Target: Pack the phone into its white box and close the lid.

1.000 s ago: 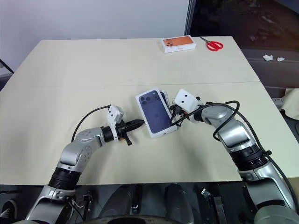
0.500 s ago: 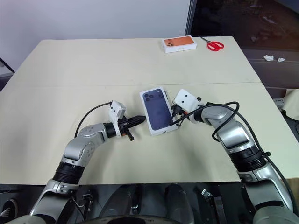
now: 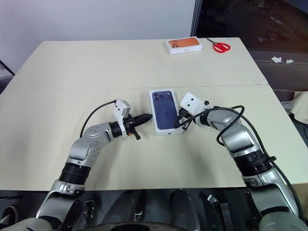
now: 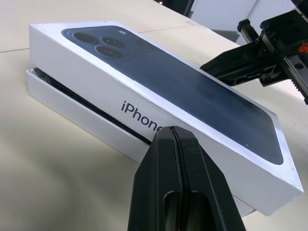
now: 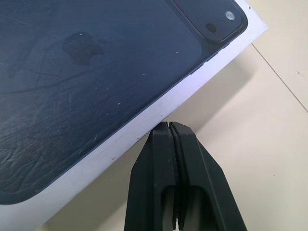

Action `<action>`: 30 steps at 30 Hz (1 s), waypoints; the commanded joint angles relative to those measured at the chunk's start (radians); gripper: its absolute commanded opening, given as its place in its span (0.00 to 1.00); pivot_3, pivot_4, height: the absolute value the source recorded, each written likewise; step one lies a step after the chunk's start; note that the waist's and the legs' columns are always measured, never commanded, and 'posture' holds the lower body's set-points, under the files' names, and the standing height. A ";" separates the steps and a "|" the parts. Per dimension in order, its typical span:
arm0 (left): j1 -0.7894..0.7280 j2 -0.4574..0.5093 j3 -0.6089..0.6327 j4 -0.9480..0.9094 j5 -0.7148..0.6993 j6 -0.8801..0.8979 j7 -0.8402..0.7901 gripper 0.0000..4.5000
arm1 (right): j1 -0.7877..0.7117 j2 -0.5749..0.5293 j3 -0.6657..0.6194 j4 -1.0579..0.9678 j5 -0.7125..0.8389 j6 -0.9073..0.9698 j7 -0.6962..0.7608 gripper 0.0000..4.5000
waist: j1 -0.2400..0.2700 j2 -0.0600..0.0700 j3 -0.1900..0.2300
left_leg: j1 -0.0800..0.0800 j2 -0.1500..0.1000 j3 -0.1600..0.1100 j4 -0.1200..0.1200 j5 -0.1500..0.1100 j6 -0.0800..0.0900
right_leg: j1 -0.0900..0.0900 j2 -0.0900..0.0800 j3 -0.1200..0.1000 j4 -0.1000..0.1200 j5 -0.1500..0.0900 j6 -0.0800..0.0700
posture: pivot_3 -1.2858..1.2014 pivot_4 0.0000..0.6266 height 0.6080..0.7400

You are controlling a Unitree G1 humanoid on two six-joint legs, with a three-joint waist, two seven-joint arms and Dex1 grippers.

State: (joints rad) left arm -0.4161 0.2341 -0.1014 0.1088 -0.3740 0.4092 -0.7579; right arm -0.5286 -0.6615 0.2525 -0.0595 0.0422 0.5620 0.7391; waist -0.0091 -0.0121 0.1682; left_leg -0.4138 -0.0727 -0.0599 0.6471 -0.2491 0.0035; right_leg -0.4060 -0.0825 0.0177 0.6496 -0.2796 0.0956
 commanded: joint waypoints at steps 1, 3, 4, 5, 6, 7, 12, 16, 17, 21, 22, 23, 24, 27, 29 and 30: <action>-0.012 -0.006 0.004 -0.017 0.000 -0.015 -0.001 0.00 | -0.030 0.018 -0.024 -0.028 0.000 -0.015 0.000 0.01 | 0.000 0.000 0.000 | 0.000 0.000 0.000 0.000 0.000 0.000 | 0.000 0.000 0.000 0.000 0.000 0.000 | 0.52 0.24 1.00; -0.010 -0.006 0.005 -0.022 -0.001 -0.013 0.001 0.00 | -0.039 0.029 -0.025 -0.022 -0.002 -0.014 -0.003 0.01 | 0.000 0.000 0.000 | 0.000 0.000 0.000 0.000 0.000 0.000 | 0.000 0.000 0.000 0.000 0.000 0.000 | 0.52 0.24 1.00; -0.008 -0.006 0.006 -0.025 -0.001 -0.013 0.002 0.00 | -0.043 0.033 -0.024 -0.019 -0.005 -0.017 -0.004 0.01 | 0.000 0.000 0.000 | 0.000 0.000 0.000 0.000 0.000 0.000 | 0.000 0.000 0.000 0.000 0.000 0.000 | 0.52 0.24 1.00; -0.007 -0.005 0.008 -0.028 -0.002 -0.011 0.003 0.00 | -0.046 0.036 -0.024 -0.017 -0.007 -0.018 -0.004 0.01 | -0.001 0.000 0.000 | 0.000 0.000 0.000 0.000 0.000 0.000 | 0.000 0.000 0.000 0.000 0.000 0.000 | 0.52 0.24 1.00; -0.006 -0.005 0.009 -0.030 -0.003 -0.010 0.004 0.00 | -0.047 0.038 -0.023 -0.016 -0.008 -0.018 -0.004 0.01 | -0.001 0.000 0.000 | 0.000 0.000 0.000 0.000 0.000 0.000 | 0.000 0.000 0.000 0.000 0.000 0.000 | 0.52 0.24 1.00; -0.004 -0.005 0.010 -0.032 -0.003 -0.009 0.005 0.00 | -0.049 0.041 -0.023 -0.014 -0.010 -0.018 -0.004 0.01 | -0.001 0.000 0.000 | 0.000 0.000 0.000 0.000 0.000 -0.001 | 0.000 0.000 0.000 0.000 0.000 0.000 | 0.52 0.24 1.00; 0.003 -0.004 0.014 -0.033 -0.002 -0.006 0.010 0.00 | -0.046 0.046 -0.013 -0.009 -0.025 -0.022 0.002 0.01 | -0.001 0.000 0.000 | 0.000 0.000 0.000 0.000 0.001 -0.001 | 0.000 0.000 0.000 0.000 0.000 0.000 | 0.52 0.24 1.00; 0.005 -0.006 0.011 -0.034 0.000 -0.007 0.012 0.00 | -0.031 0.034 -0.004 -0.019 -0.039 -0.025 0.015 0.01 | -0.001 0.000 0.000 | 0.000 0.000 0.000 0.000 0.001 -0.001 | 0.000 0.000 0.000 0.000 0.000 0.000 | 0.52 0.24 1.00; 0.005 -0.007 0.010 -0.034 -0.001 -0.006 0.012 0.00 | -0.028 0.032 -0.005 -0.019 -0.042 -0.026 0.018 0.01 | -0.001 0.000 0.000 | 0.000 0.000 0.000 0.000 0.001 -0.001 | 0.000 0.000 0.000 0.000 0.000 0.000 | 0.52 0.24 1.00; -0.007 -0.016 0.001 -0.027 0.003 -0.006 0.011 0.00 | -0.021 0.029 -0.016 -0.021 -0.045 -0.023 0.019 0.01 | -0.001 0.000 0.000 | 0.000 0.000 0.000 0.000 0.001 -0.001 | 0.000 0.000 0.000 0.000 0.000 0.000 | 0.52 0.24 1.00; -0.011 -0.019 0.000 -0.023 0.004 -0.006 0.012 0.00 | -0.020 0.028 -0.018 -0.021 -0.046 -0.023 0.019 0.01 | -0.001 0.000 0.000 | 0.000 0.000 0.000 0.000 0.000 -0.001 | 0.000 0.000 0.000 0.000 0.000 0.000 | 0.52 0.24 1.00; -0.015 -0.021 0.000 -0.019 0.004 -0.006 0.011 0.00 | -0.019 0.027 -0.020 -0.021 -0.048 -0.023 0.018 0.01 | -0.001 0.000 0.000 | 0.000 0.000 0.000 0.000 0.001 -0.001 | 0.000 0.000 0.000 0.000 0.000 0.000 | 0.52 0.24 1.00; -0.017 -0.022 0.000 -0.016 0.006 -0.006 0.011 0.00 | -0.019 0.027 -0.023 -0.021 -0.048 -0.021 0.018 0.01 | 0.000 0.000 0.000 | 0.000 0.000 0.000 0.000 0.001 -0.001 | 0.000 0.000 0.000 0.000 0.000 0.000 | 0.52 0.24 1.00; -0.017 -0.021 0.000 -0.016 0.007 -0.006 0.007 0.00 | -0.020 0.028 -0.029 -0.023 -0.050 -0.015 0.015 0.01 | -0.001 0.000 0.000 | 0.000 0.000 0.000 0.000 0.001 -0.001 | 0.000 0.000 0.000 0.000 0.000 0.000 | 0.52 0.24 1.00; -0.012 -0.019 -0.001 -0.014 0.008 -0.005 0.004 0.00 | -0.021 0.033 -0.031 -0.023 -0.050 -0.011 0.013 0.01 | -0.001 0.000 0.000 | 0.000 0.000 0.000 0.000 0.001 -0.001 | 0.000 0.000 0.000 0.000 0.000 0.000 | 0.52 0.24 1.00; -0.011 -0.018 -0.001 -0.014 0.009 -0.005 0.004 0.00 | -0.021 0.035 -0.030 -0.022 -0.052 -0.012 0.012 0.01 | -0.001 0.000 0.000 | 0.000 0.000 0.000 0.000 0.001 -0.001 | 0.000 0.000 0.000 0.000 0.000 0.000 | 0.52 0.24 1.00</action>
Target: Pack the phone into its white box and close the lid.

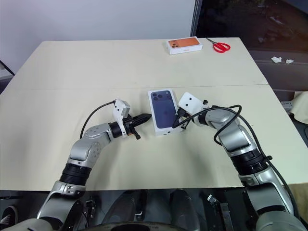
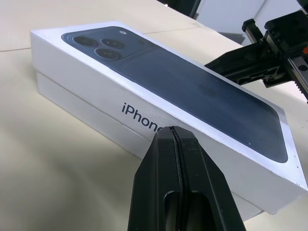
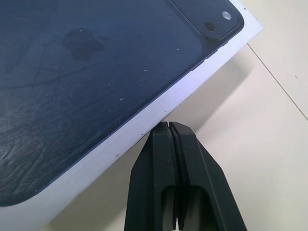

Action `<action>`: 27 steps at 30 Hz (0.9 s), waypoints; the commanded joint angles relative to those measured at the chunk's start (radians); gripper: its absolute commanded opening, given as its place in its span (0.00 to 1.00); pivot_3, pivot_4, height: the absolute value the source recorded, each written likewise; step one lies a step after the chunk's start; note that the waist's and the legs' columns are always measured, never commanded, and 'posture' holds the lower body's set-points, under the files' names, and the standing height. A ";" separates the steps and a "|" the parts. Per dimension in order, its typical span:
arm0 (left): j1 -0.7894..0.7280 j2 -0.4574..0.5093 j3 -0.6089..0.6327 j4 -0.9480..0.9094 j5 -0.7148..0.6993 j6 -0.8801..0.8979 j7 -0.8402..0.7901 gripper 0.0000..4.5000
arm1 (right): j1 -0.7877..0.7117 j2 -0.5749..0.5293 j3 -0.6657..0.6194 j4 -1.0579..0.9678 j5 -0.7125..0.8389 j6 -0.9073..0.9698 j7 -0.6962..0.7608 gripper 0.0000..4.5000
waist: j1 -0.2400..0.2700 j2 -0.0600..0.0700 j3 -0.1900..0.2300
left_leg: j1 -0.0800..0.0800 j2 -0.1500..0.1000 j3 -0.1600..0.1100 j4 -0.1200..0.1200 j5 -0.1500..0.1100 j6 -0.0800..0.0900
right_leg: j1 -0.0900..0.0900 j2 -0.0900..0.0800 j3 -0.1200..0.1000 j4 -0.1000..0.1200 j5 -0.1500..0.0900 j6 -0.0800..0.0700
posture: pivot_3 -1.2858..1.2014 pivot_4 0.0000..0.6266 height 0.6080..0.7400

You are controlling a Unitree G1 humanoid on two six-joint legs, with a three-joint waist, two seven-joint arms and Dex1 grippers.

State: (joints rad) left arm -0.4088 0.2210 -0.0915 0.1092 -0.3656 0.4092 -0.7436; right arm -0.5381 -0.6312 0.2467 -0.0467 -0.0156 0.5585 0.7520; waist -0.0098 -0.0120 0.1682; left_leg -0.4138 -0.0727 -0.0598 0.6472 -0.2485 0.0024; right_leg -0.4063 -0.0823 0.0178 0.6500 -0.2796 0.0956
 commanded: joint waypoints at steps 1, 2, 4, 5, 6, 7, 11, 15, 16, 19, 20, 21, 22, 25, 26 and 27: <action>-0.017 -0.005 -0.007 -0.016 -0.003 -0.003 -0.011 0.00 | -0.012 0.007 -0.022 -0.034 0.004 -0.009 -0.002 0.01 | 0.000 0.000 0.000 | 0.000 0.000 0.000 0.000 0.000 0.000 | 0.000 0.000 0.000 0.000 0.000 0.000 | 0.52 0.24 1.00; -0.016 -0.004 -0.005 -0.016 -0.005 -0.001 -0.011 0.00 | -0.012 0.010 -0.020 -0.034 0.003 -0.010 -0.003 0.01 | 0.000 0.000 0.000 | 0.000 0.000 0.000 0.000 0.000 0.000 | 0.000 0.000 0.000 0.000 0.000 0.000 | 0.52 0.24 1.00; -0.016 -0.001 -0.003 -0.018 -0.003 -0.002 -0.008 0.00 | -0.014 0.015 -0.017 -0.034 0.002 -0.009 -0.004 0.01 | 0.000 0.000 0.000 | 0.000 0.000 0.000 0.000 0.000 0.000 | 0.000 0.000 0.000 0.000 0.000 0.000 | 0.52 0.24 1.00; -0.015 0.001 -0.002 -0.020 -0.003 -0.001 -0.008 0.00 | -0.015 0.018 -0.016 -0.034 0.002 -0.008 -0.004 0.01 | 0.000 0.000 0.000 | 0.000 0.000 0.000 0.000 0.000 0.000 | 0.000 0.000 0.000 0.000 0.000 0.000 | 0.52 0.24 1.00; -0.013 0.003 0.000 -0.022 -0.004 0.001 -0.007 0.00 | -0.017 0.021 -0.015 -0.033 0.001 -0.007 -0.005 0.01 | 0.000 0.000 0.000 | 0.000 0.000 0.000 0.000 0.000 -0.001 | 0.000 0.000 0.000 0.000 0.000 0.000 | 0.52 0.24 1.00; -0.011 0.004 0.001 -0.024 -0.005 0.002 -0.006 0.00 | -0.019 0.022 -0.013 -0.031 0.000 -0.009 -0.005 0.01 | 0.000 0.000 0.000 | 0.000 0.000 0.000 0.000 0.000 -0.001 | 0.000 0.000 0.000 0.000 0.000 0.000 | 0.52 0.24 1.00; -0.004 0.006 0.002 -0.032 -0.004 0.005 -0.001 0.00 | -0.020 0.028 -0.010 -0.027 -0.004 -0.012 -0.003 0.01 | 0.000 0.000 0.000 | 0.000 0.000 0.000 0.000 0.001 -0.001 | 0.000 0.000 0.000 0.000 0.000 0.000 | 0.52 0.24 1.00; 0.001 0.004 0.002 -0.036 -0.007 0.010 0.002 0.00 | -0.013 0.021 0.002 -0.026 -0.020 -0.012 0.002 0.01 | 0.000 0.000 0.000 | 0.000 0.000 0.000 0.000 0.001 -0.001 | 0.000 0.000 0.000 0.000 0.000 0.000 | 0.52 0.24 1.00; 0.003 0.004 0.002 -0.037 -0.006 0.011 0.003 0.00 | -0.011 0.019 0.002 -0.025 -0.023 -0.017 0.002 0.01 | 0.000 0.000 0.000 | 0.000 0.000 0.000 0.000 0.001 -0.001 | 0.000 0.000 0.000 0.000 0.000 0.000 | 0.52 0.24 1.00; 0.003 0.005 -0.001 -0.034 -0.007 0.022 0.000 0.00 | -0.012 0.019 -0.006 -0.021 -0.023 -0.015 0.005 0.01 | 0.000 0.000 0.000 | 0.000 0.000 0.000 0.000 0.001 -0.002 | 0.000 0.000 0.000 0.000 0.000 0.000 | 0.52 0.24 1.00; 0.001 0.005 -0.002 -0.031 -0.007 0.024 -0.001 0.00 | -0.013 0.018 -0.007 -0.020 -0.024 -0.014 0.006 0.01 | 0.000 0.000 0.000 | 0.000 0.000 0.000 0.000 0.001 -0.002 | 0.000 0.000 0.000 0.000 0.000 0.000 | 0.52 0.24 1.00; -0.001 0.004 -0.003 -0.028 -0.007 0.024 -0.002 0.00 | -0.013 0.018 -0.007 -0.019 -0.025 -0.013 0.006 0.01 | 0.000 0.000 0.000 | 0.000 0.000 0.000 0.000 0.001 -0.002 | 0.000 0.000 0.000 0.000 0.000 0.000 | 0.52 0.24 1.00; -0.006 0.002 -0.004 -0.023 -0.004 0.022 -0.001 0.00 | -0.012 0.016 -0.008 -0.019 -0.026 -0.012 0.006 0.01 | 0.000 0.000 0.000 | 0.000 0.000 0.000 0.000 0.001 -0.002 | 0.000 0.000 0.000 0.000 0.000 0.000 | 0.52 0.24 1.00; -0.017 -0.002 -0.003 -0.014 -0.003 0.022 0.000 0.00 | -0.009 0.012 -0.010 -0.015 -0.030 -0.012 0.005 0.01 | 0.000 0.000 0.000 | 0.000 0.000 0.000 0.000 0.001 -0.002 | 0.000 0.000 0.000 0.000 0.000 0.000 | 0.52 0.24 1.00; -0.019 -0.003 -0.003 -0.013 -0.003 0.022 0.000 0.00 | -0.009 0.011 -0.011 -0.012 -0.032 -0.013 0.005 0.01 | 0.000 0.000 0.000 | 0.000 0.000 0.000 0.000 0.001 -0.002 | 0.000 0.000 0.000 0.000 0.000 0.000 | 0.52 0.24 1.00; -0.019 -0.003 -0.004 -0.014 -0.003 0.022 0.000 0.00 | -0.010 0.011 -0.011 -0.009 -0.034 -0.014 0.004 0.01 | 0.000 0.000 0.000 | 0.000 0.000 0.000 0.000 0.001 -0.002 | 0.000 0.000 0.000 0.000 0.000 0.000 | 0.52 0.24 1.00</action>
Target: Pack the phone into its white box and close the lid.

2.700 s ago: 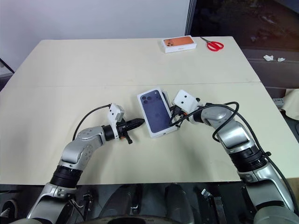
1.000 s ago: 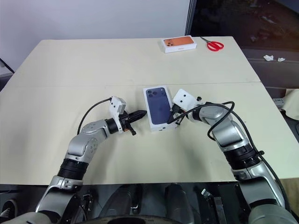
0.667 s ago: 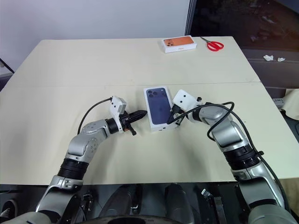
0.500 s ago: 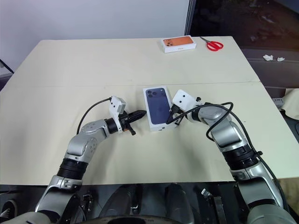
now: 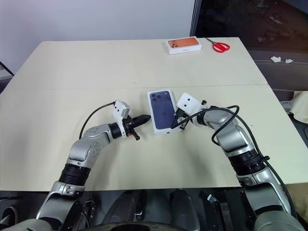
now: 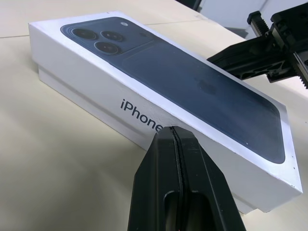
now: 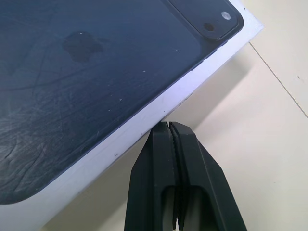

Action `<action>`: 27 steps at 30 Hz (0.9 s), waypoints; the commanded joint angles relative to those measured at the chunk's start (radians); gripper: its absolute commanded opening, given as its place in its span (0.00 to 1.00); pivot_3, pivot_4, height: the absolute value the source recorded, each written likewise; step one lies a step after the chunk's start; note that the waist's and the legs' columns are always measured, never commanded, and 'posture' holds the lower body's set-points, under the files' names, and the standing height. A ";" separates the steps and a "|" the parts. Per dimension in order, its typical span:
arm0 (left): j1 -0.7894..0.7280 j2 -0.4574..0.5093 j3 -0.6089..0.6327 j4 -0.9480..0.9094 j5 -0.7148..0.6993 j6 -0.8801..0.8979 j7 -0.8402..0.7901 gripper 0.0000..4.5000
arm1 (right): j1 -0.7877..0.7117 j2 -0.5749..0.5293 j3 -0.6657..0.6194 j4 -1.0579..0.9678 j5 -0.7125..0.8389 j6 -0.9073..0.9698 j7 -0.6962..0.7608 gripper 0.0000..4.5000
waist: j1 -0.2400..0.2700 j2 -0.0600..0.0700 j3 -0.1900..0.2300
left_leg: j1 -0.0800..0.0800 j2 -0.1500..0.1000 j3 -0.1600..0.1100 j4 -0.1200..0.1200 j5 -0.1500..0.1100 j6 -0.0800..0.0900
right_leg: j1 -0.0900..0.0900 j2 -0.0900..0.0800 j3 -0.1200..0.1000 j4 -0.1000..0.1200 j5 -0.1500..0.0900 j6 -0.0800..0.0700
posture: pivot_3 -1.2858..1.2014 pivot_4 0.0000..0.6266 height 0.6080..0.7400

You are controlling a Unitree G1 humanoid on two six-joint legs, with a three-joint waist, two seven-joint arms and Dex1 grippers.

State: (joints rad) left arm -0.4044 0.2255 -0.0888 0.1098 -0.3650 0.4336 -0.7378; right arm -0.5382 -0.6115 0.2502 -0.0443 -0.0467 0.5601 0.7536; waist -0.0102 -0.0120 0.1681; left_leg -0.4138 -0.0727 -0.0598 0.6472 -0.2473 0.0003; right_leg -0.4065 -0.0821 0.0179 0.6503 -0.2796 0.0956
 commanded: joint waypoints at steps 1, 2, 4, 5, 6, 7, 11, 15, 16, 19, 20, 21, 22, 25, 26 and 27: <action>-0.020 -0.006 -0.008 -0.018 -0.001 -0.006 -0.007 0.00 | -0.012 -0.008 -0.015 -0.008 -0.005 -0.017 0.003 0.01 | 0.000 0.000 0.000 | 0.000 0.000 0.000 0.000 0.000 0.000 | 0.000 0.000 0.000 0.000 0.000 0.000 | 0.52 0.24 1.00; -0.015 -0.003 -0.006 -0.024 -0.004 -0.004 -0.008 0.00 | -0.015 -0.009 -0.015 -0.007 -0.007 -0.019 0.003 0.01 | 0.000 0.000 0.000 | 0.000 0.000 0.000 0.000 0.000 0.000 | 0.000 0.000 0.000 0.000 0.000 0.000 | 0.52 0.24 1.00; 0.002 0.013 -0.003 -0.040 0.000 -0.004 -0.010 0.00 | -0.017 -0.015 -0.019 -0.005 -0.010 -0.023 0.006 0.01 | 0.000 0.000 0.000 | 0.000 0.000 0.000 0.000 0.000 0.000 | 0.000 0.000 0.000 0.000 0.000 0.000 | 0.52 0.24 1.00; 0.007 0.021 0.002 -0.045 -0.002 -0.003 -0.011 0.00 | -0.018 -0.020 -0.020 -0.004 -0.013 -0.025 0.007 0.01 | 0.000 0.000 0.000 | 0.000 0.000 0.000 0.000 0.000 0.000 | 0.000 0.000 0.000 0.000 0.000 0.000 | 0.52 0.24 1.00; 0.013 0.032 0.010 -0.049 -0.005 -0.001 -0.012 0.00 | -0.020 -0.028 -0.024 0.001 -0.018 -0.033 0.008 0.01 | 0.000 0.000 0.000 | 0.000 0.000 0.000 0.000 0.000 0.000 | 0.000 0.000 0.000 0.000 0.000 0.000 | 0.52 0.24 1.00; 0.017 0.042 0.019 -0.054 -0.009 0.001 -0.012 0.00 | -0.023 -0.034 -0.029 0.007 -0.020 -0.039 0.008 0.01 | 0.000 0.000 0.000 | 0.000 0.000 0.000 0.000 0.000 0.000 | 0.000 0.000 0.000 0.000 0.000 0.000 | 0.52 0.24 1.00; 0.024 0.078 0.046 -0.073 -0.024 0.006 -0.013 0.00 | -0.058 -0.049 -0.060 0.045 -0.017 -0.057 -0.006 0.01 | -0.002 0.000 0.000 | 0.000 0.000 0.000 0.000 0.000 0.000 | 0.000 0.000 0.000 0.001 0.000 0.000 | 0.52 0.24 1.00; -0.038 0.072 0.073 -0.082 -0.049 0.019 0.002 0.00 | -0.140 -0.011 -0.117 0.082 0.024 -0.044 -0.032 0.01 | -0.001 0.000 0.000 | 0.000 0.000 0.000 0.000 0.000 0.000 | -0.001 0.000 0.000 0.001 0.000 0.000 | 0.52 0.24 1.00; -0.072 0.059 0.076 -0.078 -0.058 0.022 0.008 0.00 | -0.170 0.016 -0.140 0.090 0.052 -0.026 -0.041 0.01 | -0.001 0.000 0.000 | 0.000 0.000 0.000 0.000 0.000 0.000 | -0.001 0.000 0.000 0.001 0.000 0.000 | 0.52 0.24 1.00; -0.150 0.018 0.060 -0.035 -0.042 0.006 0.017 0.00 | -0.214 0.063 -0.155 0.110 0.083 0.001 -0.045 0.01 | 0.004 0.000 0.000 | 0.000 0.000 0.000 0.001 0.001 -0.001 | 0.000 0.000 0.000 0.002 0.000 0.000 | 0.52 0.24 1.00; -0.172 0.007 0.047 -0.004 -0.022 -0.010 0.019 0.00 | -0.214 0.069 -0.136 0.116 0.070 -0.015 -0.043 0.01 | 0.004 -0.001 -0.001 | 0.000 0.000 0.000 0.001 0.001 -0.001 | 0.000 0.000 -0.001 0.002 0.000 0.000 | 0.52 0.24 1.00; -0.189 0.001 0.031 0.029 0.005 -0.030 0.022 0.00 | -0.212 0.075 -0.119 0.124 0.060 -0.031 -0.044 0.01 | 0.004 -0.001 -0.001 | 0.000 0.000 0.000 0.001 0.001 -0.001 | 0.000 0.000 -0.001 0.001 0.000 0.000 | 0.52 0.24 1.00; -0.203 -0.002 0.010 0.072 0.042 -0.062 0.029 0.00 | -0.206 0.086 -0.107 0.132 0.055 -0.041 -0.048 0.01 | 0.001 -0.001 -0.001 | 0.000 0.000 0.000 0.001 0.001 -0.001 | 0.001 0.000 -0.001 0.000 0.000 0.000 | 0.52 0.24 1.00; -0.222 -0.015 -0.017 0.164 0.088 -0.107 0.030 0.00 | -0.177 0.120 -0.091 0.153 0.057 -0.052 -0.058 0.01 | -0.003 -0.001 -0.001 | 0.000 -0.002 0.001 0.001 0.001 -0.001 | 0.000 0.001 -0.001 0.000 0.000 0.000 | 0.52 0.24 1.00; -0.220 -0.019 -0.022 0.183 0.093 -0.116 0.024 0.00 | -0.156 0.129 -0.079 0.153 0.054 -0.056 -0.059 0.01 | -0.003 -0.001 -0.001 | 0.000 -0.002 0.002 0.001 0.001 -0.001 | 0.000 0.001 0.000 0.001 0.000 0.000 | 0.52 0.24 1.00; -0.218 -0.022 -0.025 0.196 0.098 -0.124 0.019 0.00 | -0.141 0.134 -0.071 0.152 0.050 -0.059 -0.060 0.01 | -0.003 -0.001 -0.001 | 0.000 -0.001 0.002 0.001 0.001 -0.001 | -0.001 0.001 0.000 0.002 0.000 0.000 | 0.52 0.24 1.00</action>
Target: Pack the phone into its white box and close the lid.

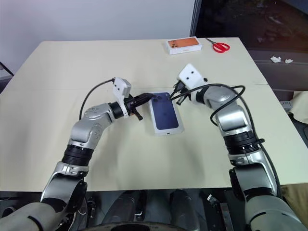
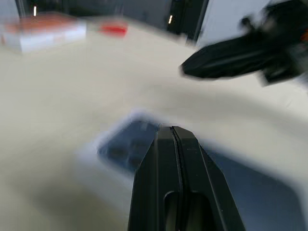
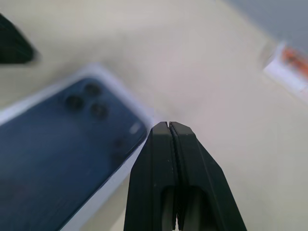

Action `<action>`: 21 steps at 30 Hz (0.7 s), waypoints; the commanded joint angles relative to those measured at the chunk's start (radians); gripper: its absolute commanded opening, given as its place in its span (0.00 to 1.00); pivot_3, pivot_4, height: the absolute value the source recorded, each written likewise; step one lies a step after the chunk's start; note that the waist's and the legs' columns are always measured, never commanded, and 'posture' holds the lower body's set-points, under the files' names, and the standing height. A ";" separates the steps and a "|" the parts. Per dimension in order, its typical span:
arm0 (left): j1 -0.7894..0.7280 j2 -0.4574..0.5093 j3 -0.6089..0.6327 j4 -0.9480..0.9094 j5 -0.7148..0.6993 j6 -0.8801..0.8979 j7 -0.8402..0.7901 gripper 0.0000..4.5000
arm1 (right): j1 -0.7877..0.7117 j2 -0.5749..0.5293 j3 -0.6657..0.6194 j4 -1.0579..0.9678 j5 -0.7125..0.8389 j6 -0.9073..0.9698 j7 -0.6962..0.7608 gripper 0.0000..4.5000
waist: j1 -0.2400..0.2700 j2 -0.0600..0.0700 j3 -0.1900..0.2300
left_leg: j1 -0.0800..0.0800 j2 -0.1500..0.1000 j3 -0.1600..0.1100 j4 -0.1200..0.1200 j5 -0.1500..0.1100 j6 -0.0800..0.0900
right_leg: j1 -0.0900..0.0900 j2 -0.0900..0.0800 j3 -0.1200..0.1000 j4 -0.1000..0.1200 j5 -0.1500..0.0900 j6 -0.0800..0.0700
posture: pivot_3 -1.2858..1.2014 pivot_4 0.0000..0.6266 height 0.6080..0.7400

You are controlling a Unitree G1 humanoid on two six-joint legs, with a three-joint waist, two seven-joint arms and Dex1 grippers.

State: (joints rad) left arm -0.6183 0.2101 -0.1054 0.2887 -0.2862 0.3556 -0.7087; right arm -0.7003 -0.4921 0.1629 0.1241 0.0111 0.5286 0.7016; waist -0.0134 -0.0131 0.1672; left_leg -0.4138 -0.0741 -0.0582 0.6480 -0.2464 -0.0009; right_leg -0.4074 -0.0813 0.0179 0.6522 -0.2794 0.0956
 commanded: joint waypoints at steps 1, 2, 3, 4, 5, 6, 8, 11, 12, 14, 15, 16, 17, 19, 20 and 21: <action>0.004 -0.005 -0.021 0.027 0.032 -0.052 -0.018 0.00 | 0.046 0.017 0.034 -0.030 -0.012 -0.032 -0.001 0.01 | 0.000 0.000 0.000 | 0.000 0.000 0.000 0.000 0.000 0.000 | 0.000 0.000 0.000 0.000 0.000 0.000 | 0.52 0.24 1.00; 0.020 0.005 -0.046 0.036 0.061 -0.054 -0.021 0.00 | 0.083 0.017 0.057 -0.057 -0.017 -0.026 0.006 0.01 | 0.000 0.000 0.000 | 0.000 0.000 0.000 0.000 0.000 0.000 | -0.001 0.000 0.000 0.001 0.000 0.000 | 0.52 0.24 1.00; 0.041 0.013 -0.066 0.036 0.080 -0.060 -0.031 0.00 | 0.118 0.013 0.075 -0.091 -0.008 -0.008 0.027 0.01 | 0.001 0.001 0.000 | 0.000 0.001 0.000 0.000 0.000 0.000 | -0.001 0.000 0.000 0.001 0.000 0.000 | 0.52 0.24 1.00; 0.059 0.020 -0.078 0.029 0.084 -0.053 -0.044 0.00 | 0.148 0.005 0.093 -0.121 -0.007 -0.001 0.044 0.01 | 0.001 0.001 -0.001 | 0.000 0.001 0.000 0.000 0.000 0.000 | -0.001 0.000 0.000 0.001 0.000 0.000 | 0.52 0.24 1.00; 0.077 0.028 -0.092 0.016 0.091 -0.046 -0.054 0.00 | 0.172 -0.012 0.109 -0.145 -0.016 -0.004 0.058 0.01 | 0.000 0.001 -0.001 | 0.000 0.001 0.000 0.000 0.000 0.000 | 0.000 0.000 0.000 0.001 0.000 0.000 | 0.52 0.24 1.00; 0.092 0.036 -0.104 0.003 0.101 -0.052 -0.061 0.00 | 0.187 -0.026 0.116 -0.164 -0.019 -0.003 0.069 0.01 | 0.000 0.000 -0.001 | 0.001 0.001 0.000 0.000 0.000 0.000 | 0.000 0.000 0.001 0.001 0.000 0.000 | 0.52 0.24 1.00; 0.119 0.048 -0.108 -0.038 0.087 -0.022 -0.081 0.00 | 0.206 -0.050 0.109 -0.195 -0.005 0.019 0.093 0.01 | 0.001 0.001 -0.002 | 0.004 0.001 0.000 0.000 -0.002 0.003 | 0.004 0.000 0.000 0.001 0.000 0.000 | 0.52 0.24 1.00; 0.153 0.068 -0.110 -0.101 0.074 -0.004 -0.108 0.00 | 0.230 -0.102 0.103 -0.235 0.017 0.035 0.150 0.01 | 0.004 0.001 -0.002 | 0.006 0.001 -0.001 0.000 -0.003 0.005 | 0.007 0.000 0.000 0.000 0.000 0.000 | 0.52 0.24 1.00; 0.166 0.074 -0.107 -0.126 0.064 0.009 -0.119 0.00 | 0.241 -0.121 0.102 -0.253 0.032 0.055 0.176 0.01 | 0.004 0.000 -0.002 | 0.006 0.001 -0.002 0.000 -0.003 0.005 | 0.007 -0.001 0.000 0.000 0.000 0.000 | 0.52 0.24 1.00; 0.193 0.086 -0.107 -0.179 0.043 0.020 -0.148 0.00 | 0.264 -0.158 0.102 -0.297 0.064 0.090 0.228 0.01 | 0.005 0.000 -0.003 | 0.006 0.001 -0.002 0.000 -0.004 0.006 | 0.008 -0.001 0.000 -0.002 0.000 0.000 | 0.52 0.24 1.00; 0.203 0.090 -0.106 -0.199 0.036 0.023 -0.158 0.00 | 0.272 -0.171 0.102 -0.313 0.075 0.100 0.244 0.01 | 0.004 0.001 -0.003 | 0.006 0.001 -0.002 0.000 -0.004 0.006 | 0.008 -0.001 0.000 -0.002 0.000 0.000 | 0.52 0.24 1.00; 0.216 0.093 -0.104 -0.222 0.030 0.018 -0.165 0.00 | 0.277 -0.178 0.092 -0.333 0.106 0.126 0.264 0.01 | 0.005 0.001 -0.003 | 0.006 0.001 -0.002 0.000 -0.004 0.006 | 0.009 -0.001 0.000 -0.003 0.000 0.000 | 0.52 0.24 1.00; 0.224 0.094 -0.099 -0.239 0.026 0.016 -0.165 0.00 | 0.277 -0.181 0.083 -0.345 0.127 0.144 0.274 0.01 | 0.004 0.001 -0.003 | 0.006 0.001 -0.003 0.000 -0.004 0.006 | 0.009 -0.001 0.000 -0.003 0.000 0.000 | 0.52 0.24 1.00; 0.226 0.098 -0.081 -0.252 0.019 0.020 -0.158 0.00 | 0.251 -0.162 0.056 -0.333 0.151 0.165 0.261 0.01 | 0.004 0.000 -0.002 | 0.006 0.001 -0.003 0.000 -0.004 0.006 | 0.009 -0.001 0.000 -0.003 0.000 0.000 | 0.52 0.24 1.00; 0.221 0.102 -0.064 -0.253 0.007 0.033 -0.155 0.00 | 0.225 -0.141 0.034 -0.315 0.168 0.183 0.246 0.01 | 0.004 0.000 -0.002 | 0.006 0.001 -0.003 0.000 -0.004 0.006 | 0.008 -0.001 0.000 -0.003 0.000 0.000 | 0.52 0.24 1.00; 0.218 0.104 -0.053 -0.255 -0.001 0.042 -0.154 0.00 | 0.207 -0.128 0.019 -0.303 0.182 0.198 0.235 0.01 | 0.002 0.000 -0.002 | 0.006 0.002 -0.003 0.000 -0.004 0.006 | 0.008 -0.001 0.000 -0.003 0.000 0.000 | 0.52 0.24 1.00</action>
State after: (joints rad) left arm -0.3782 0.3111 -0.1861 0.0860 -0.2567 0.3909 -0.8641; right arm -0.4666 -0.6344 0.2080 -0.1824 0.1624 0.7026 0.9456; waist -0.0116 -0.0132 0.1650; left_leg -0.4079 -0.0725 -0.0610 0.6475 -0.2503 0.0052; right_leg -0.3998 -0.0825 0.0177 0.6498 -0.2796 0.0955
